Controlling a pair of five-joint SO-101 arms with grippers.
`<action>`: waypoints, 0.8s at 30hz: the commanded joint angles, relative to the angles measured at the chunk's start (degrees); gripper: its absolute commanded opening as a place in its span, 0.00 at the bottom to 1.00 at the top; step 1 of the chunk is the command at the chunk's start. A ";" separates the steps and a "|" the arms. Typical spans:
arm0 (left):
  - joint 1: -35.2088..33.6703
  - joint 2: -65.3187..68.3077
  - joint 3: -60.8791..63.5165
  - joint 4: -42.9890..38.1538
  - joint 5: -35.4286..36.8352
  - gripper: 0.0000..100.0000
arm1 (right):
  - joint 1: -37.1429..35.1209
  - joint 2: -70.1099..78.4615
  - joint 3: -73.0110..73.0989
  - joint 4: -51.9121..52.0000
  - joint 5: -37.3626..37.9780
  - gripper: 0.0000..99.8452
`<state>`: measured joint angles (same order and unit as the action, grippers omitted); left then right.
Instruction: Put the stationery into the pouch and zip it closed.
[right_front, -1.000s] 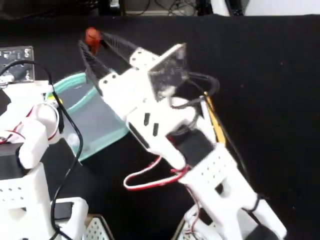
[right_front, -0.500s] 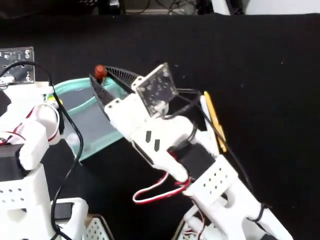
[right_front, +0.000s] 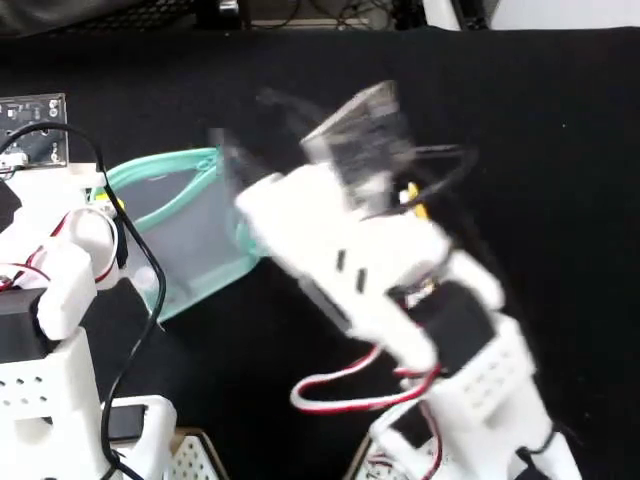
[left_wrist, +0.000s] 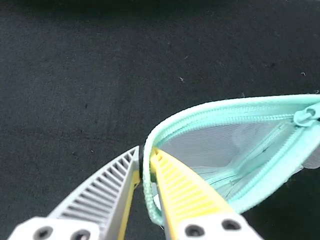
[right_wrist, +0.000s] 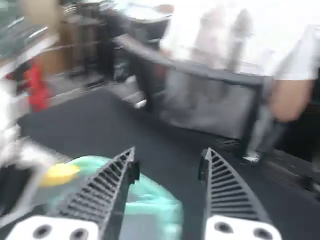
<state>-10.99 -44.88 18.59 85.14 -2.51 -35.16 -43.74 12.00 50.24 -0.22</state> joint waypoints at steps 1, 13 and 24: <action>0.22 1.93 7.69 0.79 0.00 0.03 | 15.91 0.57 -4.88 9.23 -0.18 0.15; 0.22 1.93 7.69 0.79 0.00 0.03 | 35.87 25.80 20.79 5.54 8.09 0.19; 0.57 1.93 8.75 0.53 0.00 0.03 | 37.27 48.92 14.81 -6.24 12.84 0.19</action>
<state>-10.99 -44.88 18.86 85.14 -2.51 0.97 1.71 31.78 45.05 10.86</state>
